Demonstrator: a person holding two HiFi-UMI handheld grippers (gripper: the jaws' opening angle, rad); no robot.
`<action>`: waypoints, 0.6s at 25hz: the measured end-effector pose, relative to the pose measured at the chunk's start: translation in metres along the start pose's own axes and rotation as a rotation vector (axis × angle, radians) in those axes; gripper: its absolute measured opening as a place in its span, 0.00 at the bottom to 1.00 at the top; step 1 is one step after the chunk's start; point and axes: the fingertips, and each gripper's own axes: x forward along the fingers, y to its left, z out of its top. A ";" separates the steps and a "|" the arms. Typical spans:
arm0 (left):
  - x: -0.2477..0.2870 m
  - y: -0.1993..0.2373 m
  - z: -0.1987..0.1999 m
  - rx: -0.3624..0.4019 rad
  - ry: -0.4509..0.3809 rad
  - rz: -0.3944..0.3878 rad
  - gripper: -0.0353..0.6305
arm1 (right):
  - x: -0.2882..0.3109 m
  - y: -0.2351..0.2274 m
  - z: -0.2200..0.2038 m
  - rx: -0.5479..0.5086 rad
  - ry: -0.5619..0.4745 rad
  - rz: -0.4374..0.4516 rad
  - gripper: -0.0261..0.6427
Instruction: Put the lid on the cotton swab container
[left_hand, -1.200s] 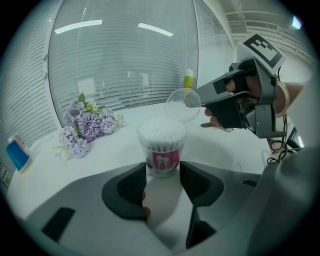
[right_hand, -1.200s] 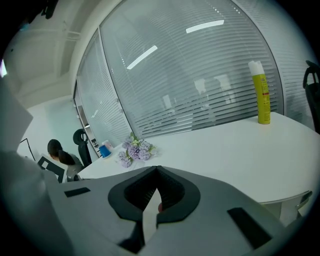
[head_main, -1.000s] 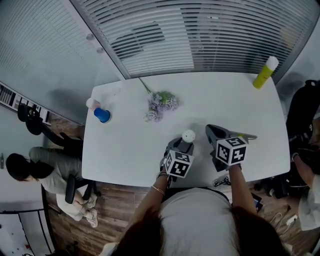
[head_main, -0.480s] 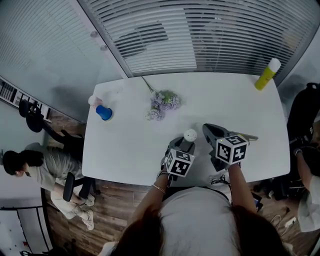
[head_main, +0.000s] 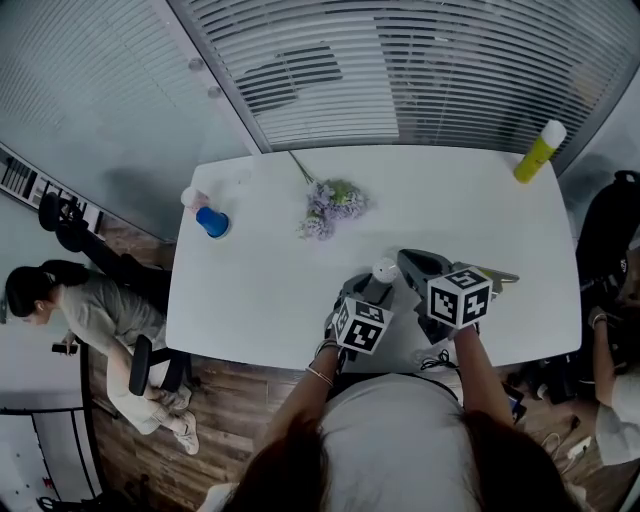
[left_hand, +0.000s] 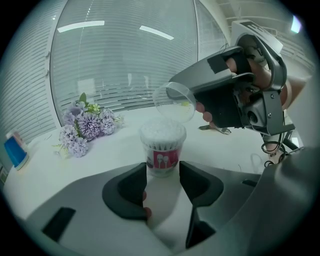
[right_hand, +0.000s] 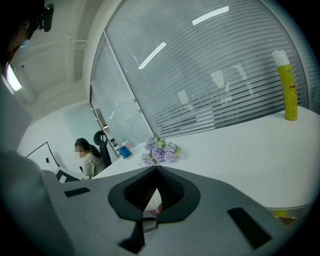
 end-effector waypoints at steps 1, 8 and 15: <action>0.000 0.000 0.000 -0.002 -0.001 -0.001 0.39 | 0.001 0.002 0.000 -0.001 0.004 0.006 0.07; -0.002 -0.001 0.002 -0.004 -0.019 -0.016 0.39 | 0.008 0.011 -0.003 -0.007 0.031 0.040 0.07; -0.005 -0.002 0.002 -0.009 -0.035 -0.028 0.38 | 0.015 0.018 -0.013 -0.018 0.079 0.065 0.07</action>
